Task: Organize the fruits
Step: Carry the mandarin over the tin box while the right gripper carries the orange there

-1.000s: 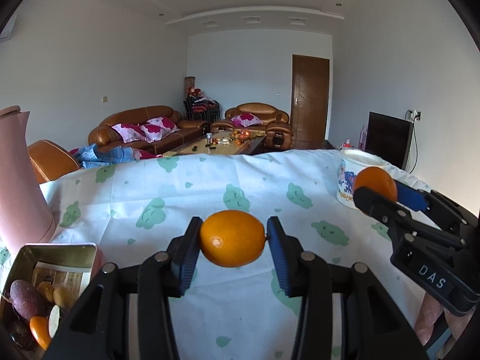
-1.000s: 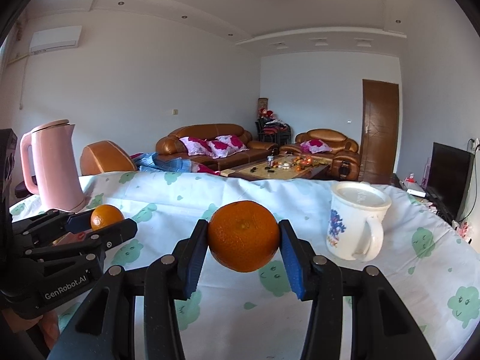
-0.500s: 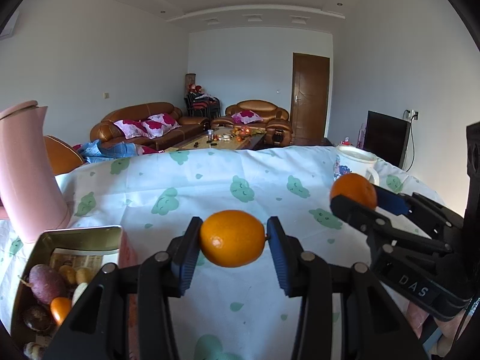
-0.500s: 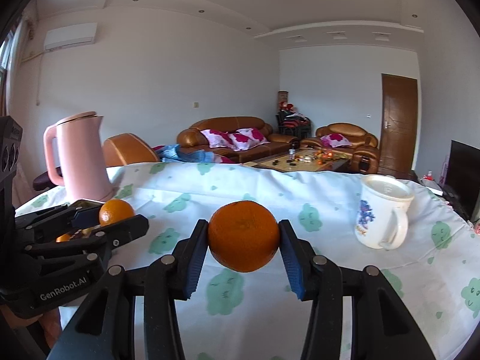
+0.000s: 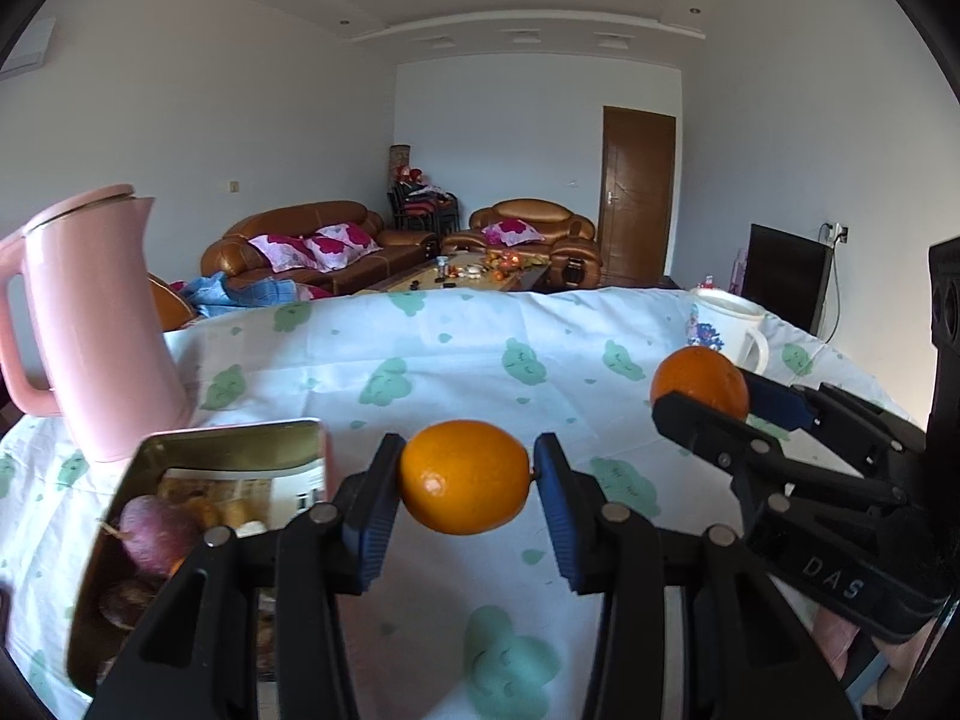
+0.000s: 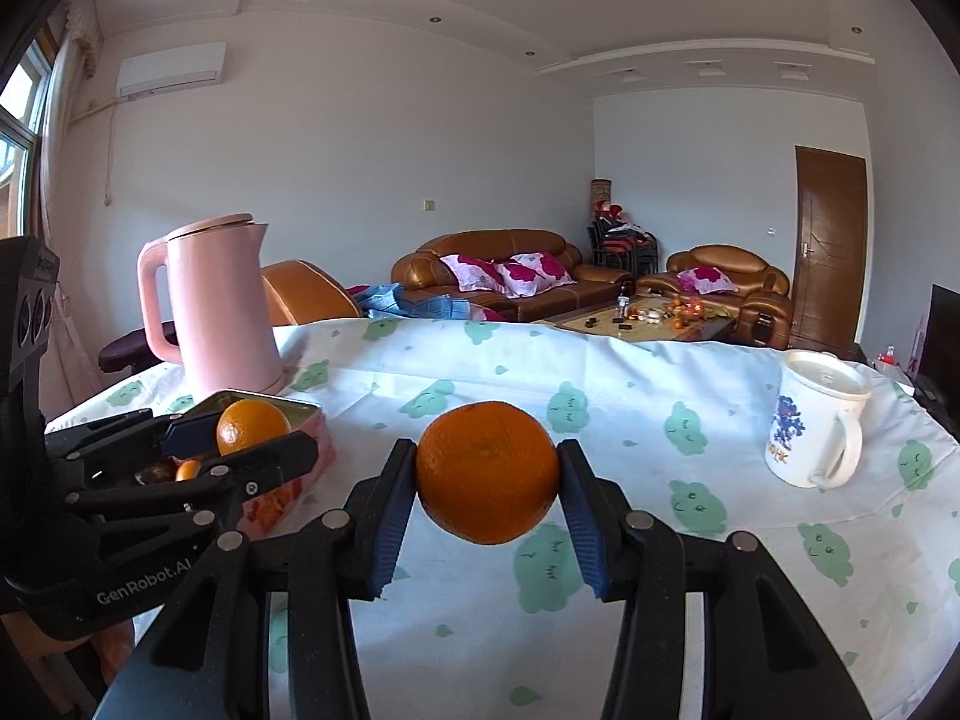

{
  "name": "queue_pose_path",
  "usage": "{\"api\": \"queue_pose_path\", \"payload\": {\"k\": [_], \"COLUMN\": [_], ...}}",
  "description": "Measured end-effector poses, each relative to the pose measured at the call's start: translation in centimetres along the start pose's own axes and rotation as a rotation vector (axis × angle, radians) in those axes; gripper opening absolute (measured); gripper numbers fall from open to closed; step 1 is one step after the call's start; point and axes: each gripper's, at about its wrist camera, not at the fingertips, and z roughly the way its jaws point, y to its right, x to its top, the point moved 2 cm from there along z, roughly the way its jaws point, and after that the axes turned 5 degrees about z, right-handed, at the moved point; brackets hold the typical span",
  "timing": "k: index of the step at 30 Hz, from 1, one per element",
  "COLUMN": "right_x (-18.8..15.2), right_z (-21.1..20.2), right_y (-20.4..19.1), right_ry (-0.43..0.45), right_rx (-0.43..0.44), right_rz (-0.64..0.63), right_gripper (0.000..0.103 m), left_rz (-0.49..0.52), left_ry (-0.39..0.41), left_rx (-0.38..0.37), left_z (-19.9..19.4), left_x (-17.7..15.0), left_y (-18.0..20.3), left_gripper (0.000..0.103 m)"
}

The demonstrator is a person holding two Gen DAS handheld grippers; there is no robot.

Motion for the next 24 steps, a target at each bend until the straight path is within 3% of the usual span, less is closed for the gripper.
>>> {"api": "queue_pose_path", "payload": {"k": [24], "right_x": [1.1], "right_z": [0.3], "right_y": [-8.3], "right_ry": [0.0], "right_rx": [0.115], "right_rz": [-0.118], "right_gripper": [0.049], "left_rz": [-0.053], "left_ry": [0.016], "left_rx": [0.112], "left_z": [-4.3], "left_x": [-1.1], "left_y": [-6.7], "left_gripper": [0.046]}}
